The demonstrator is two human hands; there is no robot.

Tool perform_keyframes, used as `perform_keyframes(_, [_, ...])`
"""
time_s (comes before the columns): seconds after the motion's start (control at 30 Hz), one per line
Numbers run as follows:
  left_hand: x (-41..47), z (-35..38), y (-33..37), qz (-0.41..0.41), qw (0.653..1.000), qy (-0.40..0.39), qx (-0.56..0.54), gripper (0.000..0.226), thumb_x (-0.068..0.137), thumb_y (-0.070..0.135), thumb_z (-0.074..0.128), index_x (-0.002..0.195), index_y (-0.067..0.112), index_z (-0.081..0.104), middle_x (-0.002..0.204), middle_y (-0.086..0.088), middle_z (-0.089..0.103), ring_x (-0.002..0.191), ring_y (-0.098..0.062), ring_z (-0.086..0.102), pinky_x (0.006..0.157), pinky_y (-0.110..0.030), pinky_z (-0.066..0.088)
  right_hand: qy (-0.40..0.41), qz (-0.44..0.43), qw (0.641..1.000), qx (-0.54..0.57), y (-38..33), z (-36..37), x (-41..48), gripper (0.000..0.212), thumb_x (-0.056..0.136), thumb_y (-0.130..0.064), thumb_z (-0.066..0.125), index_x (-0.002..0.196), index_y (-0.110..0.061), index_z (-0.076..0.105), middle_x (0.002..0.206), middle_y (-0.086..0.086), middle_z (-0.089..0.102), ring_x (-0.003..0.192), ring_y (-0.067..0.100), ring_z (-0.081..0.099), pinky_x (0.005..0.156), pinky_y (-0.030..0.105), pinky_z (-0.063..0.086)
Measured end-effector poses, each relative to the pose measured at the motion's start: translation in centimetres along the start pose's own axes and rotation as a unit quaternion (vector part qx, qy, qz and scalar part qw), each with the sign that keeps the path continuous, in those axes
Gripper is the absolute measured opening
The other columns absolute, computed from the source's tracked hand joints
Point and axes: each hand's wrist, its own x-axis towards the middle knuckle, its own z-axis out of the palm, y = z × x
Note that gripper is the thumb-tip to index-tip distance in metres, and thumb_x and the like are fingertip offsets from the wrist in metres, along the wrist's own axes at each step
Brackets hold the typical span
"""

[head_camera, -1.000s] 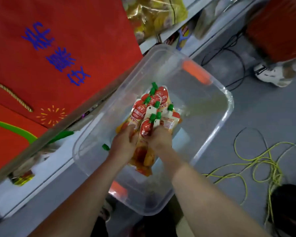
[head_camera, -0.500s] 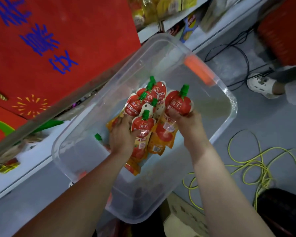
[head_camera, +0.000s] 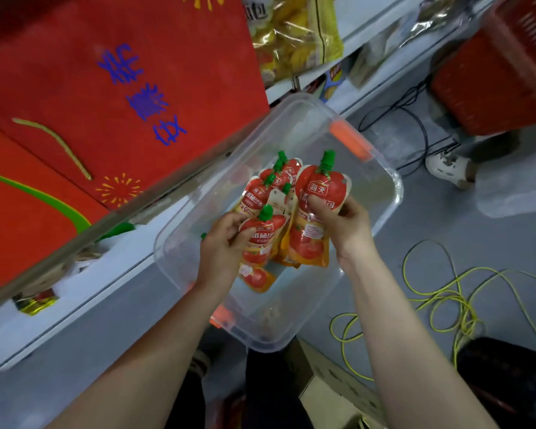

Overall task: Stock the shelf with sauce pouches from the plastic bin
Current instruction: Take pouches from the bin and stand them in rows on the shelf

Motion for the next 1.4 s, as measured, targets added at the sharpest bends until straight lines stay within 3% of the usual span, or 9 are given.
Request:
perform_keyframes(0.17, [-4.3,-5.8,5.3,0.042,0.998,0.033,-0.034,0.024,0.094,0.016,0.06,0.071,0.021,0.063,0.063,0.016,0.064,0.061,0.007,0.055,0.06,-0.019,0.043,-0.001,-0.044,0.999,-0.004,-2.9,2.2,-7.3,0.016,0.089,-0.026,0.071,0.104,-0.018,0.067,0.091,-0.002,0.077,0.082,0.013,0.074,0.073,0.033,0.061])
perform_keyframes(0.33, [-9.5,-14.7,9.7,0.044,0.995,0.069,-0.054,0.018,0.094,0.021,0.06,0.078,0.027,0.066,0.08,0.011,0.069,0.073,-0.004,0.062,0.08,-0.037,0.054,-0.054,-0.103,0.993,0.01,-6.0,7.2,-16.6,0.021,0.093,-0.025,0.066,0.112,-0.017,0.067,0.103,0.005,0.076,0.091,0.019,0.073,0.076,0.033,0.061])
perform_keyframes(0.53, [-16.6,-25.3,14.8,0.147,0.983,0.073,-0.08,0.019,0.096,0.013,0.057,0.079,0.007,0.064,0.054,0.017,0.059,0.053,0.005,0.049,0.052,-0.019,0.041,-0.087,-0.202,0.975,-0.027,-9.2,13.4,-26.6,0.022,0.087,-0.031,0.072,0.106,-0.019,0.072,0.101,0.002,0.077,0.094,0.019,0.072,0.086,0.042,0.058])
perform_keyframes(0.77, [-23.5,-37.0,20.0,0.243,0.958,0.107,-0.11,0.016,0.093,0.013,0.06,0.081,0.018,0.069,0.072,0.008,0.072,0.07,-0.004,0.063,0.066,-0.028,0.052,-0.15,-0.344,0.927,-0.018,-15.1,19.6,-36.3,0.014,0.091,-0.017,0.068,0.105,-0.014,0.07,0.093,0.0,0.076,0.084,0.014,0.07,0.075,0.032,0.057])
perform_keyframes(0.87, [-26.6,-41.2,22.6,0.285,0.941,0.146,-0.112,0.015,0.094,0.017,0.06,0.082,0.013,0.069,0.074,0.0,0.074,0.07,-0.006,0.065,0.066,-0.03,0.055,-0.196,-0.398,0.896,-0.035,-19.1,22.2,-39.9,0.005,0.089,-0.017,0.07,0.09,-0.02,0.073,0.085,-0.003,0.076,0.077,0.011,0.07,0.071,0.028,0.056])
perform_keyframes(1.03, [-29.9,-47.2,27.0,0.327,0.904,0.221,-0.164,0.02,0.095,0.018,0.058,0.077,0.018,0.066,0.065,0.009,0.071,0.06,-0.003,0.064,0.052,-0.018,0.05,-0.268,-0.461,0.844,-0.047,-27.1,27.3,-45.4,0.013,0.088,-0.008,0.07,0.08,-0.018,0.069,0.069,-0.011,0.073,0.066,0.001,0.065,0.064,0.017,0.051])
perform_keyframes(1.17, [-30.6,-51.8,29.3,0.347,0.874,0.291,-0.174,0.016,0.096,0.021,0.057,0.084,0.017,0.067,0.067,0.01,0.071,0.062,-0.003,0.064,0.052,-0.02,0.05,-0.293,-0.47,0.828,-0.092,-32.9,32.2,-47.1,0.02,0.092,-0.015,0.066,0.073,-0.021,0.064,0.057,-0.019,0.066,0.055,-0.006,0.057,0.053,0.016,0.042])
perform_keyframes(1.3, [-29.9,-55.5,30.7,0.342,0.85,0.352,-0.192,0.017,0.096,0.024,0.057,0.085,0.014,0.065,0.077,0.003,0.07,0.066,-0.008,0.065,0.056,-0.027,0.053,-0.335,-0.431,0.83,-0.109,-36.2,37.7,-45.5,0.016,0.093,-0.019,0.067,0.077,-0.018,0.064,0.078,-0.005,0.071,0.072,0.009,0.07,0.054,0.024,0.058])
perform_keyframes(1.4, [-28.6,-57.2,31.2,0.332,0.837,0.385,-0.203,0.02,0.097,0.025,0.056,0.079,0.018,0.064,0.073,0.004,0.069,0.067,-0.012,0.063,0.055,-0.026,0.049,-0.337,-0.424,0.832,-0.12,-37.0,42.2,-43.2,0.014,0.093,-0.017,0.067,0.079,-0.016,0.066,0.081,-0.001,0.07,0.068,0.008,0.069,0.058,0.027,0.059])
